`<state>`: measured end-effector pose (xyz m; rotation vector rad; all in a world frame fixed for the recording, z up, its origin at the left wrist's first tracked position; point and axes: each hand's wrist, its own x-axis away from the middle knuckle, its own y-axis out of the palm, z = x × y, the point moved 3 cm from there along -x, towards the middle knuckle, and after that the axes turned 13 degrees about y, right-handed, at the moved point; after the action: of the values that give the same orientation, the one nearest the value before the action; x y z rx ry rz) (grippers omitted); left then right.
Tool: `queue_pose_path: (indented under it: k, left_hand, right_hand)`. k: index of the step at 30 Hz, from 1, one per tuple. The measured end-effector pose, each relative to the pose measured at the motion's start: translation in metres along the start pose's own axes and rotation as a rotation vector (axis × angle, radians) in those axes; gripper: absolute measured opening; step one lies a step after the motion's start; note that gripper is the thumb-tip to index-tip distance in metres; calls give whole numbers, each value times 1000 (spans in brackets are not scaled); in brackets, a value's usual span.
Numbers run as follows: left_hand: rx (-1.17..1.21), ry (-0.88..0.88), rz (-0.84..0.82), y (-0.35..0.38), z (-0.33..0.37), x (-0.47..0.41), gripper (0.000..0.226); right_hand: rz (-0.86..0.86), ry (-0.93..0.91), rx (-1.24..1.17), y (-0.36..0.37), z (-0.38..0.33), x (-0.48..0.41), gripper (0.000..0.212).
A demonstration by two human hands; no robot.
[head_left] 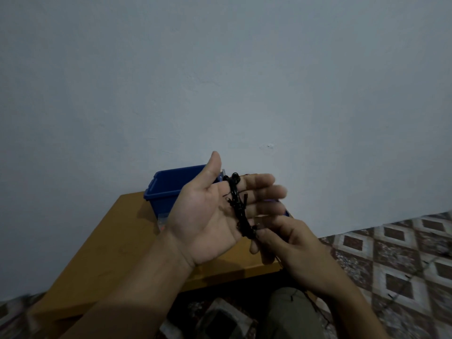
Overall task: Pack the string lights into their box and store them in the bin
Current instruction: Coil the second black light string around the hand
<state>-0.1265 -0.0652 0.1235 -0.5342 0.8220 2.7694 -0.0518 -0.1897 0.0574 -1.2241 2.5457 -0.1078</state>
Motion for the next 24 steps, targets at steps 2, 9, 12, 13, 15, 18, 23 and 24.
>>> queue_pose_path:
  k: [2, 9, 12, 13, 15, 18, 23, 24]
  left_hand:
    - [9, 24, 37, 3, 0, -1, 91]
    - [-89, 125, 195, 3, 4, -5, 87]
    - [-94, 146, 242, 3, 4, -6, 86]
    - [-80, 156, 259, 3, 4, -6, 86]
    - [-47, 178, 290, 3, 4, -7, 86]
    - [-53, 213, 318, 4, 3, -9, 87]
    - [-137, 299, 399, -2, 5, -11, 87]
    - [-149, 309, 406, -3, 5, -11, 86]
  right_hand:
    - [-13, 53, -11, 1, 2, -1, 14]
    - [-41, 196, 12, 1, 5, -1, 12]
    - [-78, 214, 23, 2, 3, 0, 16]
    - [-85, 219, 19, 2, 2, 0, 16]
    - [-91, 224, 20, 3, 2, 1, 16]
    - [-70, 215, 10, 1, 0, 1, 18]
    - [-29, 147, -37, -6, -3, 5, 26]
    - [-7, 140, -26, -8, -2, 5, 30]
